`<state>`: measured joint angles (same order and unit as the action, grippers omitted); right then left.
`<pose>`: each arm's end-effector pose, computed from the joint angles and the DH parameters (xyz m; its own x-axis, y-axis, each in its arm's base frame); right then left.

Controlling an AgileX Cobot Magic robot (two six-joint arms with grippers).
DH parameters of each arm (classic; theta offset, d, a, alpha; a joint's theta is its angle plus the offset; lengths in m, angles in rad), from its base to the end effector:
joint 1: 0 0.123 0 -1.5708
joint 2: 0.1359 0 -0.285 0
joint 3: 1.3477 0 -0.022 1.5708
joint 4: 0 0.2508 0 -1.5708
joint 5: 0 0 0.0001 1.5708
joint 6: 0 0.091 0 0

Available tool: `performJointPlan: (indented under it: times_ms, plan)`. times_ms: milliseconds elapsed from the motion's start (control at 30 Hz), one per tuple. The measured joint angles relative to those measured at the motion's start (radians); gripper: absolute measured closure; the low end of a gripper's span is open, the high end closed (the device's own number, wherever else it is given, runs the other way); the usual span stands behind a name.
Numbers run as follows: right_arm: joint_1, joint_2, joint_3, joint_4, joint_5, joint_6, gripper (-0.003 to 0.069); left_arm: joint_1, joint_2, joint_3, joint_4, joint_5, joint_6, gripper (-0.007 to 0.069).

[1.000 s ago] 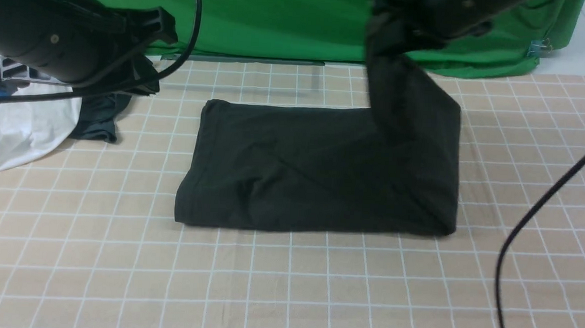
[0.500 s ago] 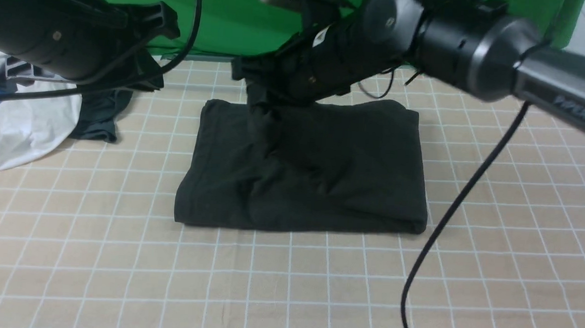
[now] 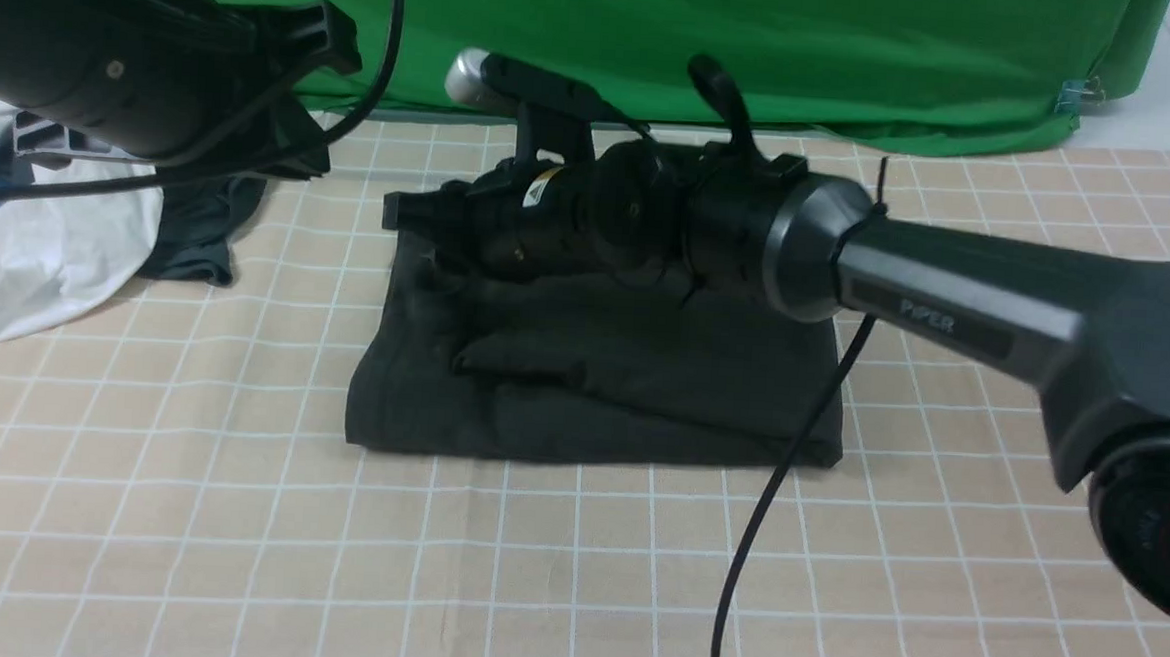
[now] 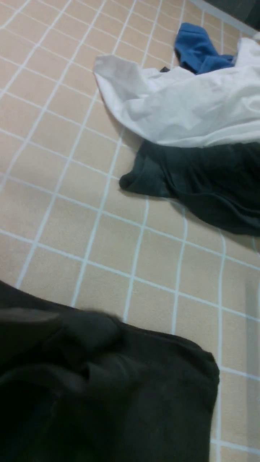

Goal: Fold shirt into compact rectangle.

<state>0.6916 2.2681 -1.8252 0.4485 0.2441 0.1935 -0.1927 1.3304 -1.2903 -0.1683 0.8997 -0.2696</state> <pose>0.4017 0.3451 0.1985 -0.7529 0.1376 -0.6436 -0.3196 0.7784 0.5403 0.2721 -0.0653 0.3726 -0.7843 -0.2168 -0.5812 -0.0128 0.9424 -0.3342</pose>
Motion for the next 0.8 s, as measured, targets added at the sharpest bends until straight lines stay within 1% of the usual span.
performJointPlan:
  times_ms: [33, 100, 167, 200, 267, 333, 367, 400, 433, 500, 533, 567, 600, 667, 733, 800]
  plan:
    - [0.003, 0.007, 0.000, 0.001, 0.014, 0.000, 0.0309, 0.000, 0.000, 0.000, 0.000, 0.000, 0.000, 0.0612]
    - [0.003, 0.008, -0.005, 0.001, 0.074, -0.043, 0.0265, 0.000, 0.000, 0.000, 0.000, 0.000, 0.000, 0.0612]
    - [-0.003, 0.004, -0.017, 0.000, 0.148, -0.113, 0.0260, 0.000, 0.000, 0.000, 0.000, 0.000, 0.000, 0.0612]
    - [-0.013, 0.000, -0.027, 0.000, 0.219, -0.166, 0.0266, 0.000, 0.000, 0.000, 0.000, 0.003, 0.000, 0.0612]
    - [-0.044, -0.021, -0.051, -0.011, 0.348, -0.229, 0.0309, 0.000, 0.001, 0.000, 0.000, 0.015, 0.000, 0.0612]
    - [-0.076, -0.043, -0.075, -0.036, 0.435, -0.253, 0.0370, 0.000, 0.006, 0.000, 0.000, 0.018, -0.005, 0.0612]
    - [-0.107, -0.071, -0.094, -0.070, 0.504, -0.265, 0.0450, 0.000, 0.013, 0.000, 0.000, 0.018, -0.014, 0.0612]
    - [-0.135, -0.094, -0.108, -0.096, 0.557, -0.272, 0.0501, 0.000, 0.023, 0.000, 0.000, 0.018, -0.019, 0.0612]
    - [-0.159, -0.108, -0.117, -0.111, 0.599, -0.277, 0.0547, 0.000, 0.031, 0.000, -0.003, 0.018, -0.024, 0.0612]
    - [-0.213, -0.158, -0.131, -0.150, 0.683, -0.284, 0.0603, 0.000, 0.070, 0.000, -0.014, 0.017, -0.033, 0.0612]
    - [-0.251, -0.187, -0.135, -0.164, 0.749, -0.295, 0.0617, 0.000, 0.102, 0.000, -0.024, 0.008, -0.030, 0.0612]
    - [-0.257, -0.192, -0.135, -0.166, 0.749, -0.297, 0.0617, 0.000, 0.107, 0.000, -0.028, 0.006, -0.028, 0.0612]
    - [-0.311, -0.225, -0.138, -0.177, 0.844, -0.306, 0.0620, 0.000, 0.157, 0.000, -0.052, -0.015, -0.009, 0.0612]
    - [-0.351, -0.250, -0.134, -0.188, 0.911, -0.322, 0.0620, 0.000, 0.212, -0.001, -0.081, -0.042, 0.010, 0.0612]
    - [-0.384, -0.279, -0.102, -0.205, 0.943, -0.335, 0.0620, -0.001, 0.277, -0.015, -0.122, -0.061, 0.034, 0.0612]
    - [-0.403, -0.300, -0.044, -0.211, 0.955, -0.344, 0.0621, -0.001, 0.368, -0.046, -0.177, -0.073, 0.083, 0.0612]
